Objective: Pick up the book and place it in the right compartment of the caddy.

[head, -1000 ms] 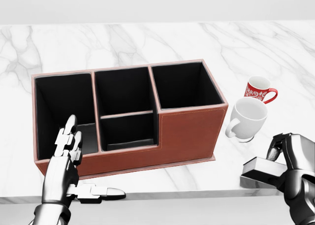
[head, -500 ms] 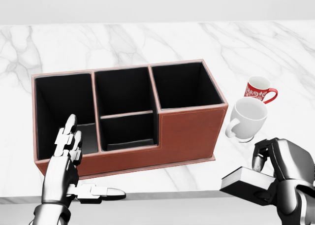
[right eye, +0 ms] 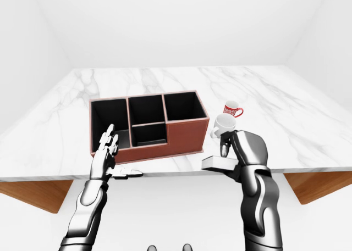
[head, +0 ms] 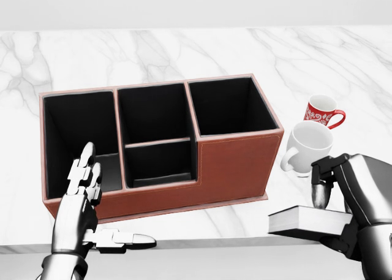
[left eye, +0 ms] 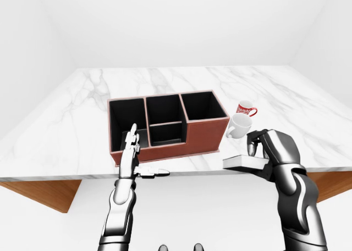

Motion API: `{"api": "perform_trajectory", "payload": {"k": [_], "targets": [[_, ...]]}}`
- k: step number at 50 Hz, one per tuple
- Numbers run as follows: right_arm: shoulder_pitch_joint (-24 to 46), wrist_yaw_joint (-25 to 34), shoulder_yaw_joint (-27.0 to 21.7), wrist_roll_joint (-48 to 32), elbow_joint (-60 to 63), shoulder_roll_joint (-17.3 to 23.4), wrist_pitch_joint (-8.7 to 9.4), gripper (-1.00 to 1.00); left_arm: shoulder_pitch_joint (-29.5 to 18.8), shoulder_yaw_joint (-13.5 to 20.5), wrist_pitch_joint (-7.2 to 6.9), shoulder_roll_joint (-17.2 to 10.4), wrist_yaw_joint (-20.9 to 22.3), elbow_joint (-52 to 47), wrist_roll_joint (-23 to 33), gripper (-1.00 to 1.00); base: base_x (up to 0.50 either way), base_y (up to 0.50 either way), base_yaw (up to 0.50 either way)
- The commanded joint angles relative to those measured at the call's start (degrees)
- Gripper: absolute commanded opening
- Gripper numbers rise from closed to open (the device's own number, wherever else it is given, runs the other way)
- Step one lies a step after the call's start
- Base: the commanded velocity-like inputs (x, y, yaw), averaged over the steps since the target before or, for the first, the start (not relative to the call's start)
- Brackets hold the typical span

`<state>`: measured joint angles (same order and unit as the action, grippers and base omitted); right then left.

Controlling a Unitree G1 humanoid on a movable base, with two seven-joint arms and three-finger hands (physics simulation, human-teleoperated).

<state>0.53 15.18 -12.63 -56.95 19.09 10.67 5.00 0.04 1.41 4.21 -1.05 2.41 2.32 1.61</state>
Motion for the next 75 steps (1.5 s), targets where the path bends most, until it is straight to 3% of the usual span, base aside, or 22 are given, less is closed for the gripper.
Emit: {"api": "perform_trajectory", "payload": {"k": [1,10,44,57,65,75], "targets": [[0.0,8.9,-1.3,-6.1,14.2,-1.3,0.0,-1.0,0.0,0.0,0.29,0.0,0.0,0.3,0.0,1.0,0.0,0.0,0.0],[4.6,14.4,-0.6,-7.6,20.1,-1.1,0.0,-1.0,0.1,0.0,-0.17,0.0,0.0,-0.4,0.1,1.0,0.0,0.0,0.0],[23.1,20.0,4.7,-11.7,21.3,1.3,0.0,-1.0,0.1,0.1,0.16,0.0,0.2,-0.3,-0.3,1.0,0.0,0.0,0.0],[30.1,16.9,6.4,-11.3,15.4,1.6,0.0,-1.0,-0.1,0.2,0.35,-0.1,0.2,0.1,-0.3,1.0,0.0,0.0,0.0],[35.3,12.5,7.4,-9.6,7.4,2.3,0.0,-1.0,-0.1,0.3,-0.52,-0.1,0.3,-0.8,-0.5,1.0,0.0,0.0,0.0],[40.4,10.0,7.8,-7.8,0.6,3.1,0.0,-1.0,-0.1,0.3,-0.58,-0.1,0.3,-0.8,-0.6,1.0,0.0,0.0,0.0]]}}
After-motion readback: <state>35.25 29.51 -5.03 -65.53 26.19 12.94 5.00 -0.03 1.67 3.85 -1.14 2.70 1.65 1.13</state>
